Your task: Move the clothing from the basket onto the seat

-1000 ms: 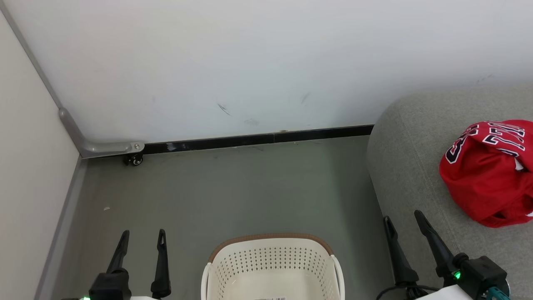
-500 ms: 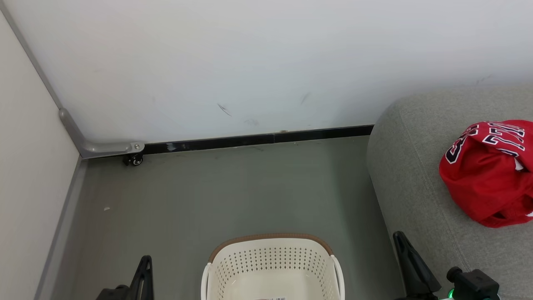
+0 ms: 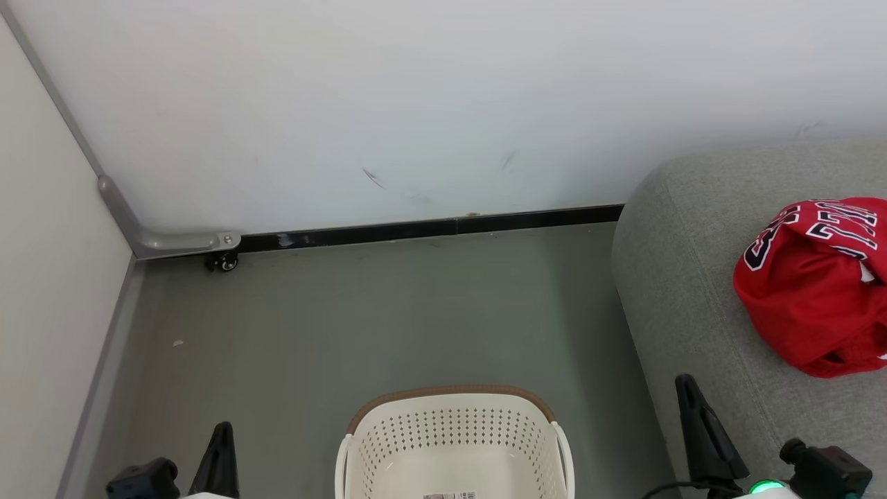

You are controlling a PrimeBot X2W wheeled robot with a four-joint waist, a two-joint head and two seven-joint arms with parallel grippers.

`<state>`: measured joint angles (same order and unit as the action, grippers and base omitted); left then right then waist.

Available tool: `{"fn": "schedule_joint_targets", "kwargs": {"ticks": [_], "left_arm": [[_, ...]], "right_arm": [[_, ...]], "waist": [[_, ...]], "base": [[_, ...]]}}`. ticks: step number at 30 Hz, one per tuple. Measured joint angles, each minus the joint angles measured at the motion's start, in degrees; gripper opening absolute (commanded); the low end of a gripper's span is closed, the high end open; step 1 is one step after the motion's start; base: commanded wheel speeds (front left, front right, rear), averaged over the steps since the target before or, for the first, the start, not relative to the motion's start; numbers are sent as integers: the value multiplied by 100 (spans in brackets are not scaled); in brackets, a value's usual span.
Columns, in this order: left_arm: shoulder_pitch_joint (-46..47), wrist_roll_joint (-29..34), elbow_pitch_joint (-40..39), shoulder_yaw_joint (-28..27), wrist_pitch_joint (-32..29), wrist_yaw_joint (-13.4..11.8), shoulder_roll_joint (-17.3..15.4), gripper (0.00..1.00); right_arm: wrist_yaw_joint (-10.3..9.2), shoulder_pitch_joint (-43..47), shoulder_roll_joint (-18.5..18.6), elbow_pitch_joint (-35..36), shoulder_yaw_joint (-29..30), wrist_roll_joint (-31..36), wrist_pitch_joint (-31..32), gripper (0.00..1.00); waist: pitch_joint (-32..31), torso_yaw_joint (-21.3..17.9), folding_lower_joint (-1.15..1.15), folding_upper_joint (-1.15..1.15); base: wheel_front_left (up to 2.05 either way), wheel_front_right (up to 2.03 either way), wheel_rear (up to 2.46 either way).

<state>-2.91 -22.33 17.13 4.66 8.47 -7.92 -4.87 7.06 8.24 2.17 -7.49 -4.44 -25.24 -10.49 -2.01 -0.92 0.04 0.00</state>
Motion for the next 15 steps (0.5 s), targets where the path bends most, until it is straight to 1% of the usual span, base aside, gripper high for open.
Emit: {"fn": "schedule_joint_targets", "kwargs": {"ticks": [2,5,15], "left_arm": [[1,-171,5,-31,-80,43,7,0],[8,-409,11,-84,-159,94,14,0],[116,-1250,13,-231,-377,247,41,0]], "right_arm": [[-1,-2,1,-5,36,-168,42,0],[0,-5,3,-12,49,-424,94,0],[-1,-30,93,-42,119,-1335,229,0]], "waist": [[5,5,4,0],[8,12,15,0],[-8,30,68,0]], "base": [[0,0,0],[0,0,0],[0,0,0]]}}
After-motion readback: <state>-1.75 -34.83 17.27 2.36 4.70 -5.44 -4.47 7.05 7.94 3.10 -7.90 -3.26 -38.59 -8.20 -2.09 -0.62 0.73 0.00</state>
